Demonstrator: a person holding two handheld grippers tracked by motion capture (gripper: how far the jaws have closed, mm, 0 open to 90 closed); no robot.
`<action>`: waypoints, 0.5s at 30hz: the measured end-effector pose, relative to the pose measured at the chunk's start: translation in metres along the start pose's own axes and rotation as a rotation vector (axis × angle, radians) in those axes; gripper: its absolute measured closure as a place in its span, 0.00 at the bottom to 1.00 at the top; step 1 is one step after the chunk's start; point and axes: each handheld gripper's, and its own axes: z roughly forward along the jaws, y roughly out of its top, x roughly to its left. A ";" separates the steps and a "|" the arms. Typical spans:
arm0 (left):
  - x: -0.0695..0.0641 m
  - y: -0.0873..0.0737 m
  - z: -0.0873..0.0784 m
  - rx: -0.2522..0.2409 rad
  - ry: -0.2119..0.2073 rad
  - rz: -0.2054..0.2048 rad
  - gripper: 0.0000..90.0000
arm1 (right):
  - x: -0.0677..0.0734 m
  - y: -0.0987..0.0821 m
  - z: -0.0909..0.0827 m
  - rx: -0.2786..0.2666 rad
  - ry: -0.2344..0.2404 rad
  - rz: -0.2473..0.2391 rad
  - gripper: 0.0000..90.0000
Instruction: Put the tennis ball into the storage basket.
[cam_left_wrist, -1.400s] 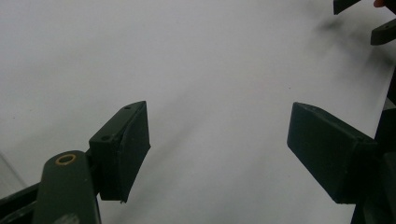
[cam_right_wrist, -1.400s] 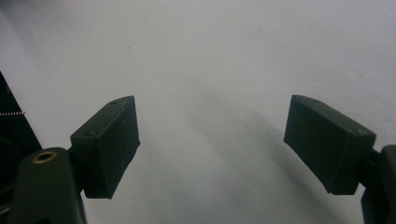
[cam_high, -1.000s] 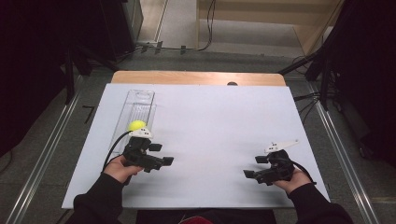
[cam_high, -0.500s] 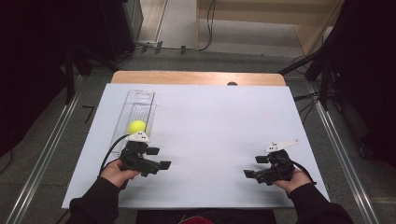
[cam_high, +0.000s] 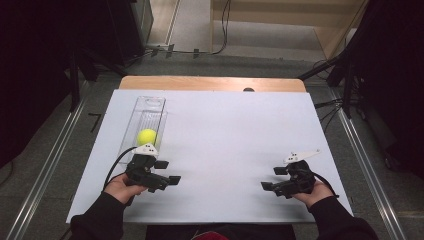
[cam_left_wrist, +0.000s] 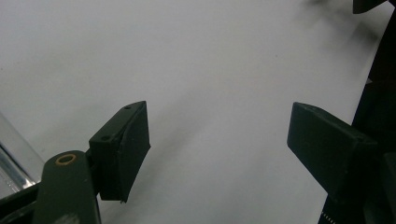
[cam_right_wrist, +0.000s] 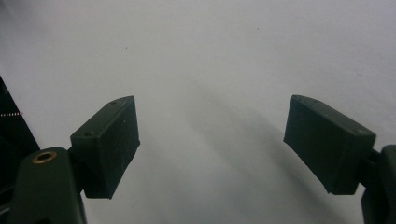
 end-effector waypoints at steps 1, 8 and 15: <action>0.000 0.000 -0.001 0.001 0.001 0.003 0.24 | 0.000 0.000 0.000 0.001 0.000 0.001 0.18; 0.000 -0.003 -0.003 -0.001 0.002 0.004 0.24 | 0.000 0.000 0.000 -0.001 -0.002 0.000 0.18; 0.000 -0.003 -0.004 -0.001 -0.002 0.004 0.24 | 0.000 0.000 0.000 0.000 -0.002 -0.001 0.18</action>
